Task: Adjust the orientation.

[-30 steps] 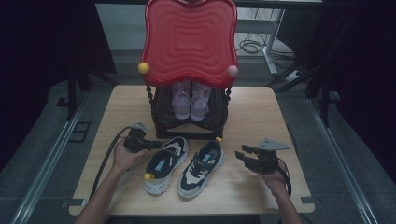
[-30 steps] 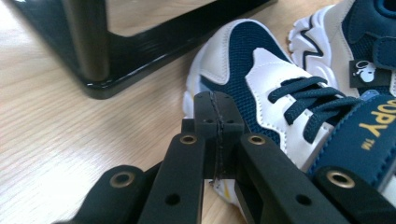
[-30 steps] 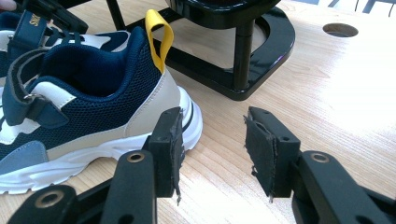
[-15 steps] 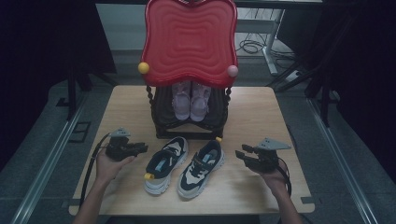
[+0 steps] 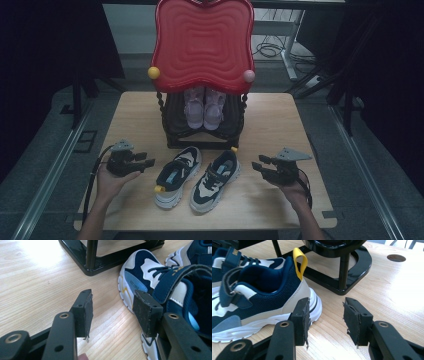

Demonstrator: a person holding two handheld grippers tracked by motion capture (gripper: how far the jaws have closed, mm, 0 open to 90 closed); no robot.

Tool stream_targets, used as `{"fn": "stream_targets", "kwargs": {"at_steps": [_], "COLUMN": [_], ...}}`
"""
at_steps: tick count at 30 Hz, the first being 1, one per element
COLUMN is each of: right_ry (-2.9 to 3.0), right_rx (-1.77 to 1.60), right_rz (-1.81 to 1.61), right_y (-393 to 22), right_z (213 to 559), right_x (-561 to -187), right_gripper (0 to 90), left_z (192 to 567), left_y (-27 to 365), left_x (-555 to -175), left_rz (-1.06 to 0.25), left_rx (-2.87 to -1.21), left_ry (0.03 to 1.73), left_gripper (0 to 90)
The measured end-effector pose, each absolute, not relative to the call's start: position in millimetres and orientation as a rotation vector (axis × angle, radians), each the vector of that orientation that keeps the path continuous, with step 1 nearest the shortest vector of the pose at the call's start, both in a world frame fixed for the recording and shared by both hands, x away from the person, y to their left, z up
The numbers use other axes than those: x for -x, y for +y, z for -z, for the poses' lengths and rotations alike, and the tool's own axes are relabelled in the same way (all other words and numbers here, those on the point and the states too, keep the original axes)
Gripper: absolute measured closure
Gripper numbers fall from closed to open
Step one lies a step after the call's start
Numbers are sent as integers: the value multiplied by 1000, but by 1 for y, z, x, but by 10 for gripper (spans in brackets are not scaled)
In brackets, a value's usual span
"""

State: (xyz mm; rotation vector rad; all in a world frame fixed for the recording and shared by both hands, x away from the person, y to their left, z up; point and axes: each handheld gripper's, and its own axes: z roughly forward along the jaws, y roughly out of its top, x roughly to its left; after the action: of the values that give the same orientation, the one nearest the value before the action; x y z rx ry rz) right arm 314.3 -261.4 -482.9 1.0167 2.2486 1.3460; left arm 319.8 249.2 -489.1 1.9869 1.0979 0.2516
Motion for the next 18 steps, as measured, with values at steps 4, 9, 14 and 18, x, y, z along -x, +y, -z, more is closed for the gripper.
{"fn": "stream_targets", "kwargs": {"at_steps": [4,9,14,18], "right_ry": [2278,2353,2443,2480], "right_rx": [-982,-898,-816,-777], "right_rz": [-1372,-1372,-1333,-1266], "right_y": [-258,-249,-234,-222], "right_z": [477,464,448,445], "right_x": [-312,-312,-312,-317], "right_gripper": [555,557,559,574], "left_z": [489,489,493,497], "left_y": [253,257,259,260], "left_x": [-316,-310,-305,-304], "left_rz": [-244,-236,-209,-200], "left_rx": [-1984,-1969,-1963,-1971], "left_ry": [1092,1085,1084,1094], "left_gripper": [482,468,465,461]}}
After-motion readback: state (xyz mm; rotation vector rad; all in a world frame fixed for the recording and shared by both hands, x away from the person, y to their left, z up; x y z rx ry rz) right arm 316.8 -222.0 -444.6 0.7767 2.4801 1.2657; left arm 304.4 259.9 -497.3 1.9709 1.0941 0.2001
